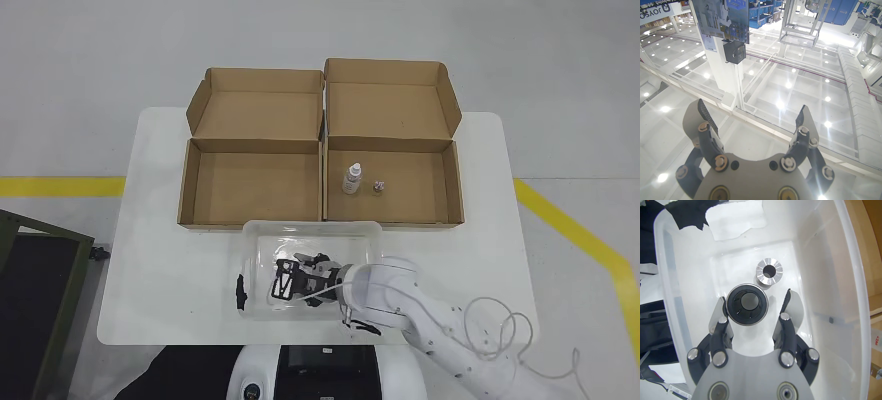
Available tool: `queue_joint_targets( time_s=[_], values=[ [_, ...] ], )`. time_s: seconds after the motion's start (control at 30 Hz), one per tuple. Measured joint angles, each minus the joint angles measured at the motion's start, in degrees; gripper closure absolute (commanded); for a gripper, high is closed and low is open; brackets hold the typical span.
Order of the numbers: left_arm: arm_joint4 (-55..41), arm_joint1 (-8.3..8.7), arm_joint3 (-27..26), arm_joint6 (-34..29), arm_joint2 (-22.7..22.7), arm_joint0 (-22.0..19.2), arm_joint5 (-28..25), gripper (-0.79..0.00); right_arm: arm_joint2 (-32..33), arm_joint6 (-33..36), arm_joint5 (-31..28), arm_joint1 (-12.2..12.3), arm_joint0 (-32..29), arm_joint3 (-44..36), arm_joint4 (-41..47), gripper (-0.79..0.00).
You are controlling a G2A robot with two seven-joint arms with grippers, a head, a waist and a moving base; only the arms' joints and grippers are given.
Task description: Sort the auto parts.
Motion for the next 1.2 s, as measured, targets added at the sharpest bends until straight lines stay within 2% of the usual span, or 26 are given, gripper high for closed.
queue_joint_targets(
  time_s=[0.2, 0.47, 0.5, 0.57, 0.6, 0.7, 1.2],
  values=[
    [0.0, 0.00, 0.0, 0.0, 0.0, 0.0, 0.0, -0.785, -0.6, -0.2, -0.2, -0.3, 0.1, 0.9, 0.0, -0.489],
    [0.0, 0.00, 0.0, 0.0, 0.0, 0.0, 0.0, -0.785, -1.1, -0.4, -0.2, -0.7, 0.4, 1.8, -0.2, -0.317],
    [0.0, 0.00, 0.0, 0.0, 0.0, 0.0, 0.0, -0.785, -1.1, -0.4, -0.2, -0.7, 0.4, 1.8, -0.2, -0.219],
    [0.0, 0.00, 0.0, 0.0, 0.0, 0.0, 0.0, -0.785, -1.0, -0.3, -0.5, -0.7, 0.3, 1.8, 0.0, -0.157],
    [0.0, 0.00, 0.0, 0.0, 0.0, 0.0, 0.0, -0.785, -0.9, -0.4, -0.7, -0.7, 0.3, 1.7, 0.2, -0.077],
    [0.0, 0.00, 0.0, 0.0, 0.0, 0.0, 0.0, -0.785, -0.5, -0.4, -1.1, -0.7, 0.1, 1.3, 0.8, 0.000],
    [0.0, 0.00, 0.0, 0.0, 0.0, 0.0, 0.0, -0.785, 4.6, -3.0, -3.2, 0.3, -2.3, -2.0, 6.4, 0.000]
  ],
)
